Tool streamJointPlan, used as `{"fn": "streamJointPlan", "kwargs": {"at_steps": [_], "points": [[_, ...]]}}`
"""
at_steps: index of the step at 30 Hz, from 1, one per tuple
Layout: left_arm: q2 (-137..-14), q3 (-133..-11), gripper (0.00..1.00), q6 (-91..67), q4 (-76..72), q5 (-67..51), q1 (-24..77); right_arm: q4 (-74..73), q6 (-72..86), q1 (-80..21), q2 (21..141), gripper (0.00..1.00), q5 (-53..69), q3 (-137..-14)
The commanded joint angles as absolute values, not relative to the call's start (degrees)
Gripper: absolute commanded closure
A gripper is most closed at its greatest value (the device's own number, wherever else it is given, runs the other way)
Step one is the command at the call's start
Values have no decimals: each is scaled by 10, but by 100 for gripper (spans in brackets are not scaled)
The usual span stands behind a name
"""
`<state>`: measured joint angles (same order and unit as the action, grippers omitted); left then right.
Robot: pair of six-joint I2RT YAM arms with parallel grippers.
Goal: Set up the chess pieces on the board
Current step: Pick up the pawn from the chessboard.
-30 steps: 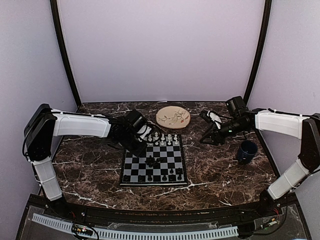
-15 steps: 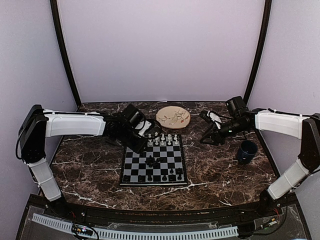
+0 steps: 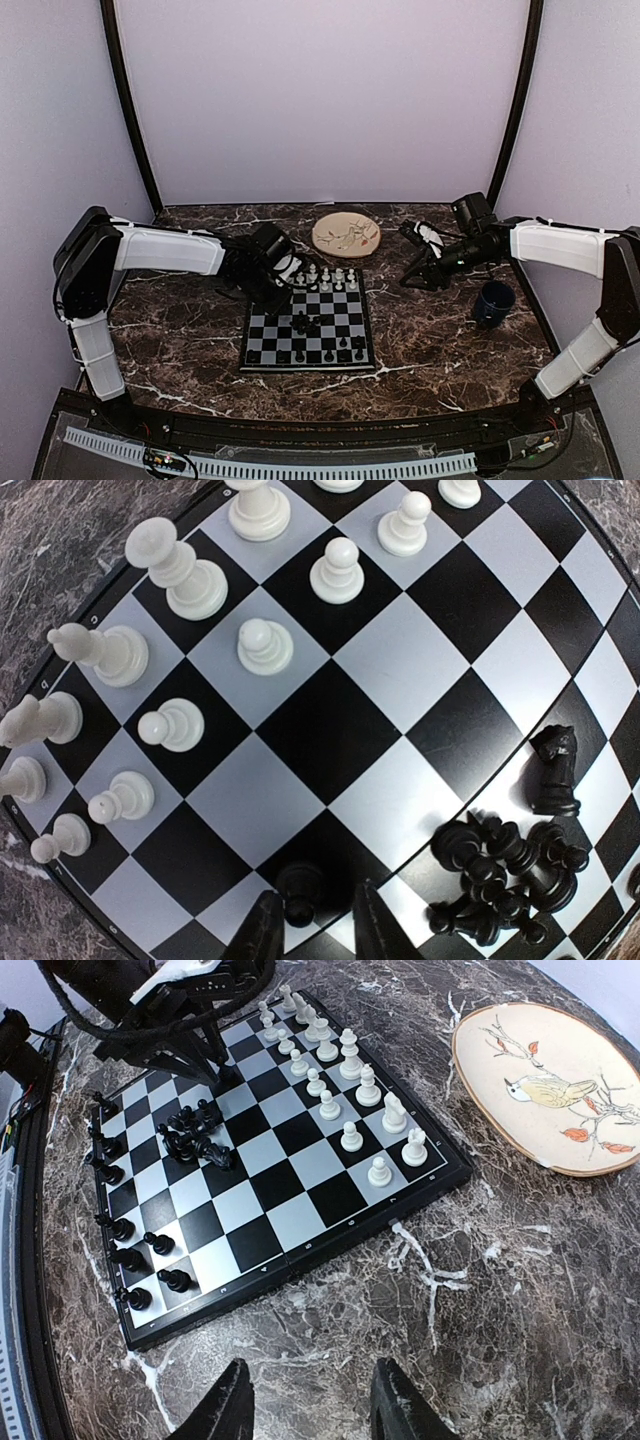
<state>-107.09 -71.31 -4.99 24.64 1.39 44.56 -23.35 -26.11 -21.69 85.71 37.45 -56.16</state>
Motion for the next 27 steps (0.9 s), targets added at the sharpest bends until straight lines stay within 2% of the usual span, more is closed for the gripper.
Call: {"fn": "streamJointPlan", "kwargs": {"at_steps": [1, 15, 27], "points": [[-1068, -727, 75, -52, 262, 14, 443, -229, -267, -215, 861, 59, 376, -562], [-1067, -736, 91, -51, 266, 0, 439, -232, -270, -215, 865, 59, 378, -563], [-933, -641, 92, -73, 324, -19, 440, -232, -271, -215, 859, 60, 382, -562]]}}
